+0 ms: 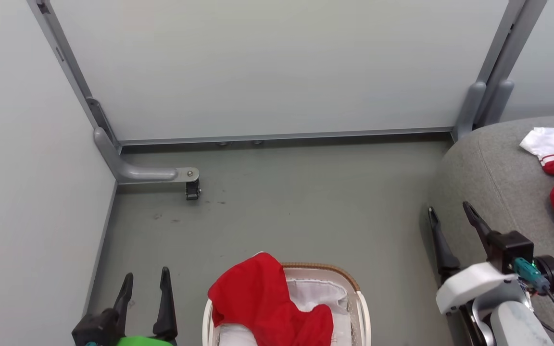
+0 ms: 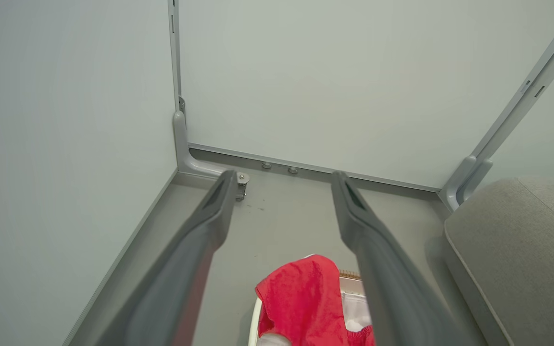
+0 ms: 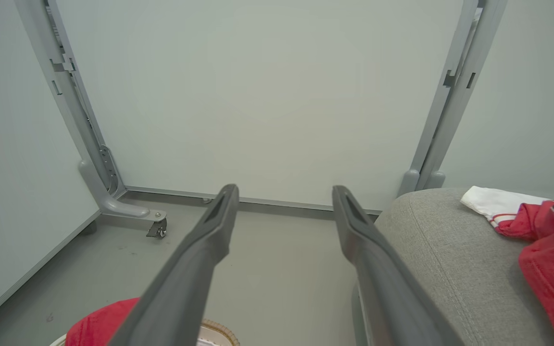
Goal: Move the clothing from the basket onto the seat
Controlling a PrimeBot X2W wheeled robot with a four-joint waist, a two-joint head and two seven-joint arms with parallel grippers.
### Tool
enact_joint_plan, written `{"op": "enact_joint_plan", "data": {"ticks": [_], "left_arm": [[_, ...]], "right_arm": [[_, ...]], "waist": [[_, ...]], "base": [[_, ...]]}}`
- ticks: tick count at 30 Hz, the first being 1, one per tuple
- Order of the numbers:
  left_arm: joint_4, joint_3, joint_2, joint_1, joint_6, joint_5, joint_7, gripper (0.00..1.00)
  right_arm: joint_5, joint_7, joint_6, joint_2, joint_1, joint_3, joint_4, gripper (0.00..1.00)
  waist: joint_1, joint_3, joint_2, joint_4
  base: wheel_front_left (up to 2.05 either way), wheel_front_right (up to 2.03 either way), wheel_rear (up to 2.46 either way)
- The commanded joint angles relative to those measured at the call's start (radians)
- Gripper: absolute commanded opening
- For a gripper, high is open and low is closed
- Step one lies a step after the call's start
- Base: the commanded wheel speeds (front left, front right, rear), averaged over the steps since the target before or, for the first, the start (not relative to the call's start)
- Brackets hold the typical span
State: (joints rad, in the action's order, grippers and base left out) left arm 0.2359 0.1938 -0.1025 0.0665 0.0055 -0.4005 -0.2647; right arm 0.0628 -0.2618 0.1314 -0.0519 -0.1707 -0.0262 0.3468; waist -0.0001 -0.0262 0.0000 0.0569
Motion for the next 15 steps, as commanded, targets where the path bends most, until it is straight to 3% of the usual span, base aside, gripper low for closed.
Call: {"op": "enact_joint_plan", "data": {"ticks": [1, 5, 15], "left_arm": [[-0.005, -0.011, 0.004, 0.021, -0.006, 0.015, 0.000, 1.00], [-0.007, -0.028, 0.007, 0.038, -0.015, 0.029, 0.000, 1.00], [0.007, -0.047, 0.022, 0.036, -0.038, 0.053, 0.000, 1.00]], "right_arm": [[0.004, -0.004, -0.001, 0.000, 0.030, 0.000, -0.019, 1.00], [0.061, -0.004, -0.001, -0.001, 0.081, 0.010, -0.062, 1.00], [0.078, -0.004, -0.001, 0.000, 0.136, 0.034, -0.073, 1.00]], "waist": [[0.0001, -0.009, 0.0000, 0.006], [0.0001, -0.018, 0.0000, 0.006], [0.0001, -0.025, 0.0000, -0.010]], "base": [[0.00, 0.00, 0.00], [0.00, 0.00, 0.00], [0.00, 0.00, 0.00]]}}
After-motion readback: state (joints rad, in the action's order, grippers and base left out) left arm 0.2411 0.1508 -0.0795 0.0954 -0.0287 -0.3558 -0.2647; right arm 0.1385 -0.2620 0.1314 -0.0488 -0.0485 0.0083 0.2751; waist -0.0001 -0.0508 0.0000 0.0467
